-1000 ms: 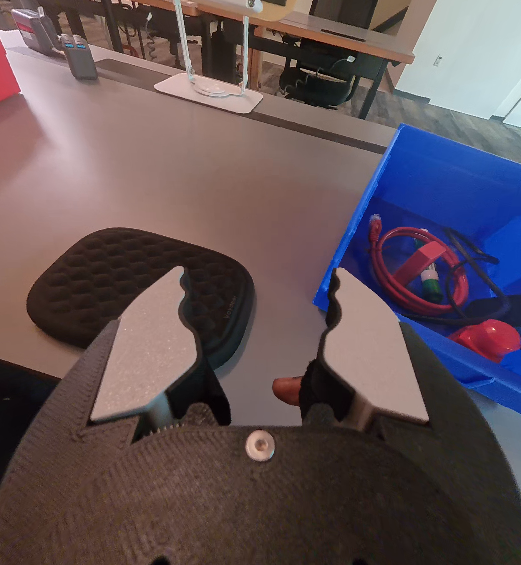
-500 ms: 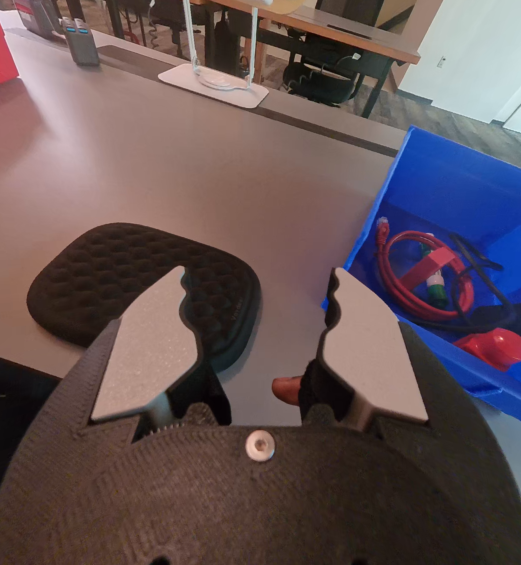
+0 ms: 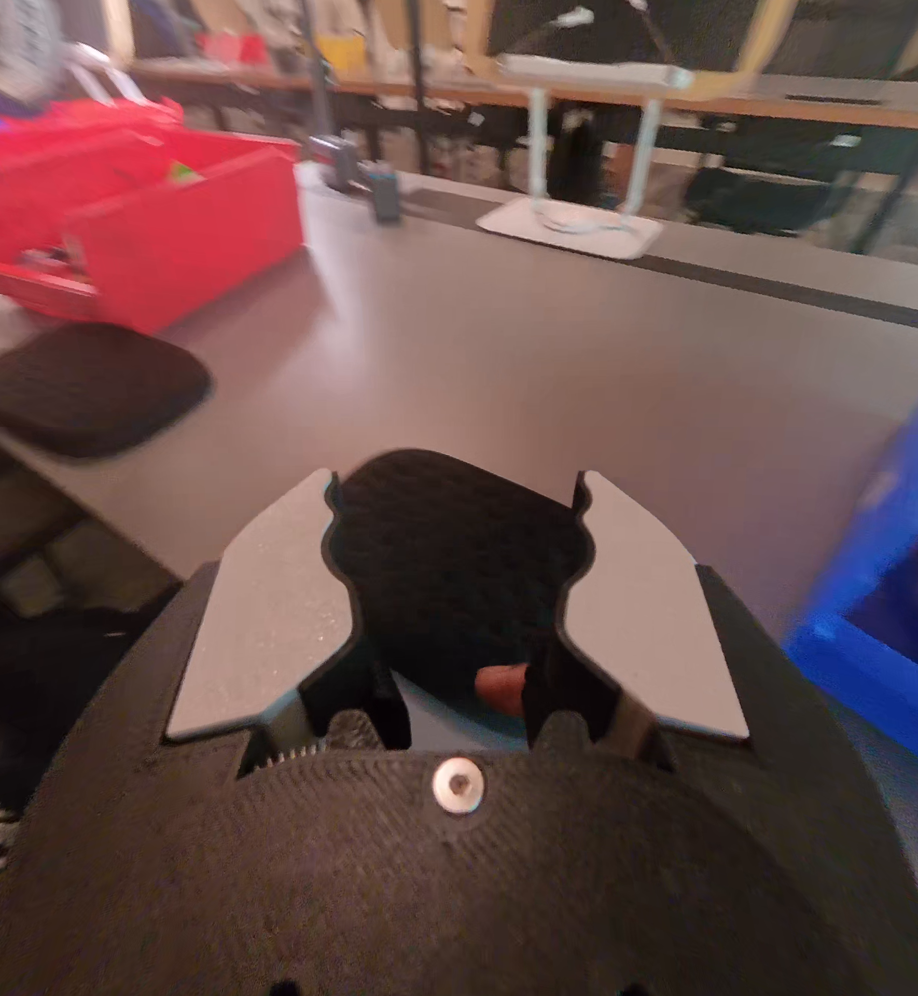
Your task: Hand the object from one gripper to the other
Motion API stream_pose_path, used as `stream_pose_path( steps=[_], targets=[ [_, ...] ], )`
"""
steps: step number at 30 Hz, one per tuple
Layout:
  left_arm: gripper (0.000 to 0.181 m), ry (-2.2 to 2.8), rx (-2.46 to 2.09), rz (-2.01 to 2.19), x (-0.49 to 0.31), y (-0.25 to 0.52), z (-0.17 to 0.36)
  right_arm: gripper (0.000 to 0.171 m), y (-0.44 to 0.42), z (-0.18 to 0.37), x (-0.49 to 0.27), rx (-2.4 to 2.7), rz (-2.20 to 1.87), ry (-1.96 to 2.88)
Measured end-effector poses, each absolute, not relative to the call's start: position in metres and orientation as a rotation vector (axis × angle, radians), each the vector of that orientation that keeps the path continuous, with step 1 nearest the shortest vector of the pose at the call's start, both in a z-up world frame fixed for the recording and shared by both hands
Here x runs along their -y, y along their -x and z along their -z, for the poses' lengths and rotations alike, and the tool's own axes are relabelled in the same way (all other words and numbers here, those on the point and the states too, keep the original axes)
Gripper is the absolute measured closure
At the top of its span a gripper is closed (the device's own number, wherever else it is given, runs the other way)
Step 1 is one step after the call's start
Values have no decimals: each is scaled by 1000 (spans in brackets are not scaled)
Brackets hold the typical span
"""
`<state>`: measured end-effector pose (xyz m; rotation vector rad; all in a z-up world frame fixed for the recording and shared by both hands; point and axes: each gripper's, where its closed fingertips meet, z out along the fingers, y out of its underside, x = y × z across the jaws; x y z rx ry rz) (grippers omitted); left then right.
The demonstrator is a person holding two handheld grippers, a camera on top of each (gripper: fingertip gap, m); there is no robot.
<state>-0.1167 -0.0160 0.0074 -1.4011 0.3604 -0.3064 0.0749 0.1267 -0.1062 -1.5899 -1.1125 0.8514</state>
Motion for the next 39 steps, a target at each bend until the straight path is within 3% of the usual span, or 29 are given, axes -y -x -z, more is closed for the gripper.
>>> stream_pose_path(
  steps=[6,15,18,21,23,31,39],
  targets=[
    [171,1302,-525,572,11,16,31,120,-42,64,-32,1251,-1564,1303],
    [171,1247,-756,698,25,-45,72,127,-29,44,26,1293,-2053,1144],
    [170,1275,-784,722,25,-49,80,154,-25,48,31,1314,-2062,1143],
    [167,1314,-749,760,23,-45,84,158,-23,54,34,1378,-2014,1104],
    [147,1293,-677,870,27,-39,76,160,-19,63,34,1449,-1850,1061],
    [148,1375,-427,1235,23,-23,69,160,-11,111,31,1763,-1142,875],
    [166,1340,-407,1302,22,-26,71,160,-16,120,29,1827,-948,757]
  ],
)
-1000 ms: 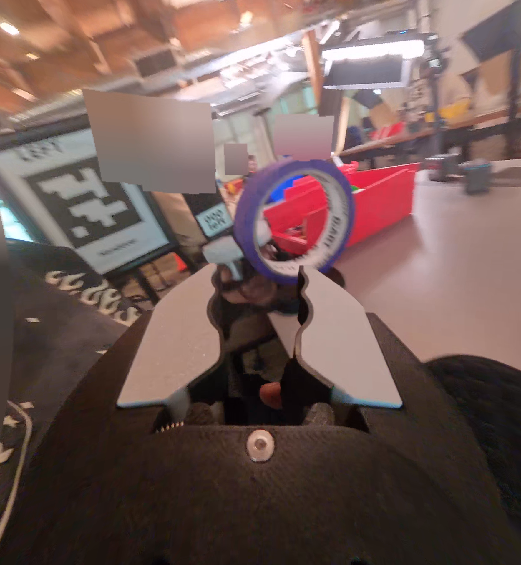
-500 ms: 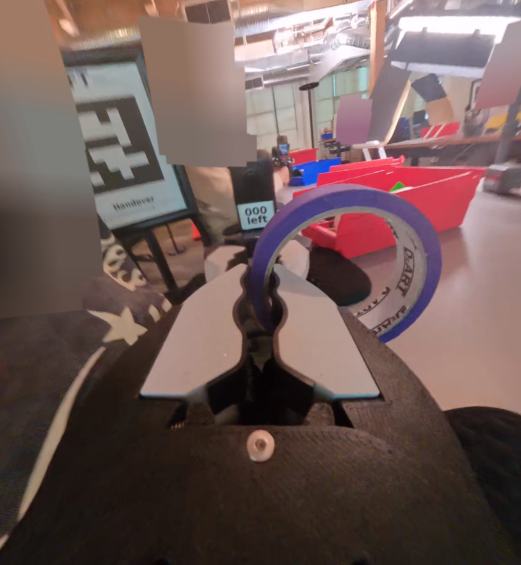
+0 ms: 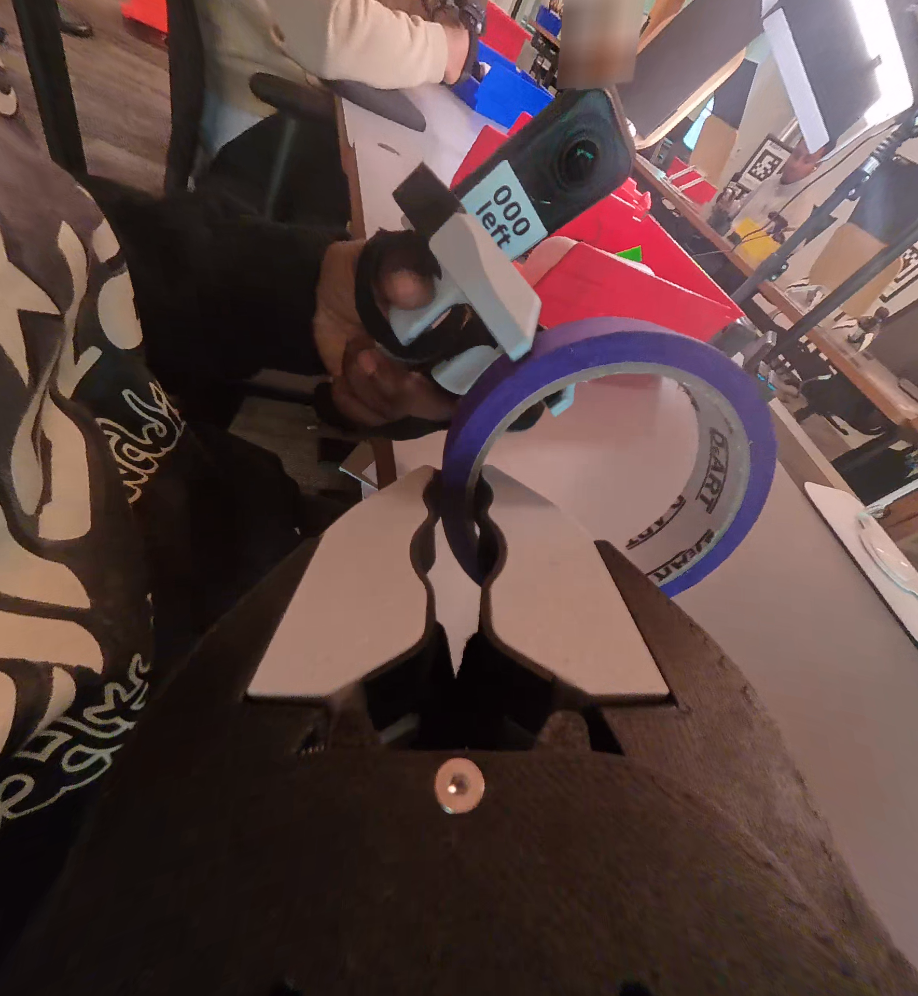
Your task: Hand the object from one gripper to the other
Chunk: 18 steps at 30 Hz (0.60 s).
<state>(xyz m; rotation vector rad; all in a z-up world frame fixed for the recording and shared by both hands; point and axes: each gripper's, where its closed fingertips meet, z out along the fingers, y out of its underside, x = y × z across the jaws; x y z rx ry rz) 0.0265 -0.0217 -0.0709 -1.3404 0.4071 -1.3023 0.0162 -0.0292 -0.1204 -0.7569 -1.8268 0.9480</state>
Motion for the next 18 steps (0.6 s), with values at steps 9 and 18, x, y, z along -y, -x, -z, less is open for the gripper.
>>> stream_pose_path(
  steps=[9,18],
  targets=[
    [171,1364,-718,793,23,-35,93,125,-26,90,32,1631,-1584,965],
    [171,1376,-919,565,24,-51,114,144,-28,69,27,1395,-2149,1152]
  ],
)
